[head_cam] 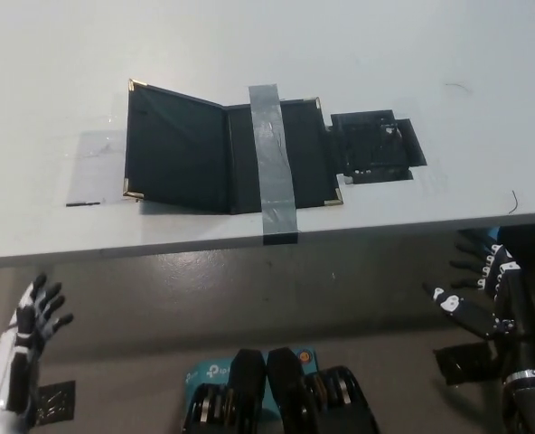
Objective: The robot uses its left hand to push the cover of the diary kept in the middle of the desk towards the right to close it
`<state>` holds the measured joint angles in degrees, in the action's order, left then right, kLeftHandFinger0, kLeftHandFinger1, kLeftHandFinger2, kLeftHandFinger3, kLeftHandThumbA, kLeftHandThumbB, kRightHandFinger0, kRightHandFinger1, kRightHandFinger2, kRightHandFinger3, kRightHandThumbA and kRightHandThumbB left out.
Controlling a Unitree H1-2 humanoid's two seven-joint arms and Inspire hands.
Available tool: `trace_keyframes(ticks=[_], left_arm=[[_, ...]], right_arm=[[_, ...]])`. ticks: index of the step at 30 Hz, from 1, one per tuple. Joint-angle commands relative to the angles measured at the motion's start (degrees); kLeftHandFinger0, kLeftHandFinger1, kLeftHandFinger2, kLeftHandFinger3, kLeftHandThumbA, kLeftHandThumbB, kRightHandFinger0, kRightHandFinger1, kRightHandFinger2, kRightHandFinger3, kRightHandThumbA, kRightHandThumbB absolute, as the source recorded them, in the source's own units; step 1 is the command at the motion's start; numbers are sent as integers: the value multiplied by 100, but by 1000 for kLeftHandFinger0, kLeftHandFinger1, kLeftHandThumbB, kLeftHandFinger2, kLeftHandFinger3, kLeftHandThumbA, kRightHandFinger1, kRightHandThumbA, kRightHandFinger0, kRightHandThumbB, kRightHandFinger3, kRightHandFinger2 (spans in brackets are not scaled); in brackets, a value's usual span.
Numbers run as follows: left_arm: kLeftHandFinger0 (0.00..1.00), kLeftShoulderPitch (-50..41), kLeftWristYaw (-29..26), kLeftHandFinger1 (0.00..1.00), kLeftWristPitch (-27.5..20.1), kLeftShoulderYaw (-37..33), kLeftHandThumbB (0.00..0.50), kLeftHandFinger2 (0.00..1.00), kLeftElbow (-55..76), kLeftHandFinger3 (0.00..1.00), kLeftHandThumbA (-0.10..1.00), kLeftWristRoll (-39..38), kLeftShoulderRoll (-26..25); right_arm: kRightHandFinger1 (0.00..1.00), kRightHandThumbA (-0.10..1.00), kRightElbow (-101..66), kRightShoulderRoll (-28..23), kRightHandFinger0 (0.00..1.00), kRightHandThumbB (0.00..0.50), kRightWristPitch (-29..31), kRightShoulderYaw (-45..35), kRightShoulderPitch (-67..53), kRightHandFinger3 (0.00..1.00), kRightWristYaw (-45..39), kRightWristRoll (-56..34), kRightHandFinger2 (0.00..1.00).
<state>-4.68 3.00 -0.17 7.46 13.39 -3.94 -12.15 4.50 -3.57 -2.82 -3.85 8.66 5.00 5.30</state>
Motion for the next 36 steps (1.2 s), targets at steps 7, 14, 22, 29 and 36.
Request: trace_keyframes(ticks=[7, 14, 22, 29, 36], left_arm=[[839, 1106, 360, 878, 838, 113, 274, 891, 1559, 985, 1000, -1359, -520], [946, 1906, 81, 956, 1473, 472, 222, 983, 924, 1000, 1000, -1605, -392], [1000, 2568, -276, 1000, 1727, 698, 128, 1000, -1126, 1000, 1000, -1434, 17], [1000, 3030, -613, 1000, 1857, 1176, 119, 1000, -2143, 1000, 1000, -1641, 584], [1000, 3521, -795, 1000, 2011, 1390, 144, 1000, -2798, 1000, 1000, -1720, 971]], right_arm=[[641, 913, -132, -18, 476, 138, -30, -75, 185, 863, 25, -68, 745], [638, 864, -155, -11, 474, 118, -69, -102, 191, 841, 32, -91, 735], [664, 860, -153, -35, 497, 82, -77, -109, 191, 883, 22, -79, 767], [676, 882, -188, -17, 501, 91, -146, -112, 266, 881, 56, -43, 791], [653, 840, -214, -91, 493, 46, -38, -94, 285, 873, 30, 0, 759]])
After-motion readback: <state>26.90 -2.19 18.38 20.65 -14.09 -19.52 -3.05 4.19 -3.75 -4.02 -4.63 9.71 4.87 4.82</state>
